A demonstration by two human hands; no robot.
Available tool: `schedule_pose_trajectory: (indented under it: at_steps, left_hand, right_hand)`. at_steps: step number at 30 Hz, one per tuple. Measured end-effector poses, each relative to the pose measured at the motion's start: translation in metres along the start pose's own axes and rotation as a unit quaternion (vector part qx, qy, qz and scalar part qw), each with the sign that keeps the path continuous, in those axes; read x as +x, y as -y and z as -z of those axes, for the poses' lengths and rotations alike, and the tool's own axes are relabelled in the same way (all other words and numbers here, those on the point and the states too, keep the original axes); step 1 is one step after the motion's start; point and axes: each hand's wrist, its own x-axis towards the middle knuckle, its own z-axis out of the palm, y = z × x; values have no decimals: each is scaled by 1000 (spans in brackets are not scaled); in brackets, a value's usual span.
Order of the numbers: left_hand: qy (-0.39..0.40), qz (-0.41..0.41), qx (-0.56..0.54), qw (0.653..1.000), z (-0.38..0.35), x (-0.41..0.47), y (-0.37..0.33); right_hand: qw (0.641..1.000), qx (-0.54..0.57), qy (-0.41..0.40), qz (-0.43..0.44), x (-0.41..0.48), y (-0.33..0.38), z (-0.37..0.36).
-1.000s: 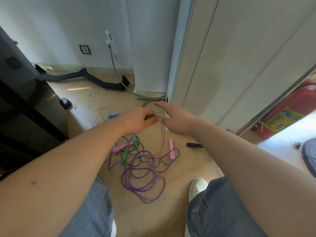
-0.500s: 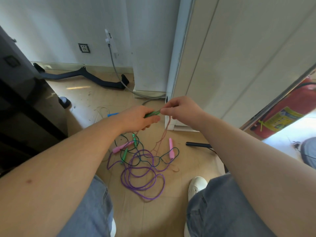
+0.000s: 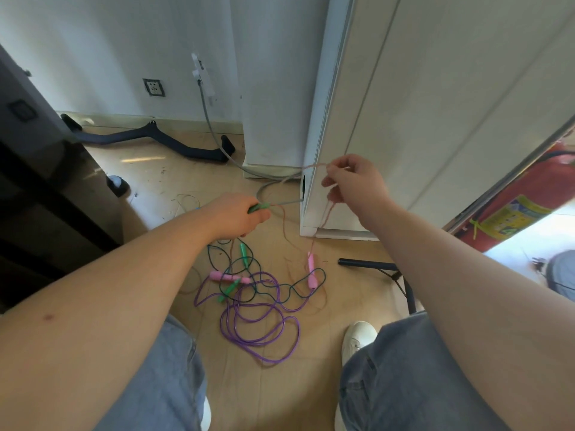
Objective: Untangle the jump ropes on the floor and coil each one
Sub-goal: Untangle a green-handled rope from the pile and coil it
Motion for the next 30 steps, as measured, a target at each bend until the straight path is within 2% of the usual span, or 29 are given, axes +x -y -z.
schedule_pose_trajectory:
  at_steps: [2,5,10,13,16,19,21,27,29,30]
  left_hand:
    - [4,-11,17,1000,0,0,-3]
    - [7,-28,31,999,-2,-1,-11]
    - [-5,-47,36,998,-5,-1,-21]
    - [4,-50,33,998,-7,-1,-22]
    - [19,-48,8,999,-9,-2,-22]
    - [13,-17,-26,999,-8,-1,-20]
    - [6,0,-36,999,-7,1,-16]
    - [34,31,-38,998,-9,-2,-4]
    - [38,33,-35,998,-10,-3,-2]
    - [36,32,-37,998,-10,-4,-2]
  right_hand:
    - [994,-24,100,-24,-3,-2,-2]
    - [967,-143,209,-33,-11,-4,-12]
    - [954,-178,240,5,-15,-1,-22]
    - [931,-248,265,43,-18,-2,-26]
    - [930,-280,224,75,-17,1,-26]
    - [975,-176,117,62,-10,5,-22]
    - [990,-128,29,43,-1,4,-15]
    - [979,-9,-202,13,20,-3,21]
    - [982,35,-185,-15,20,-5,30]
    - [989,44,-134,-31,18,-6,33]
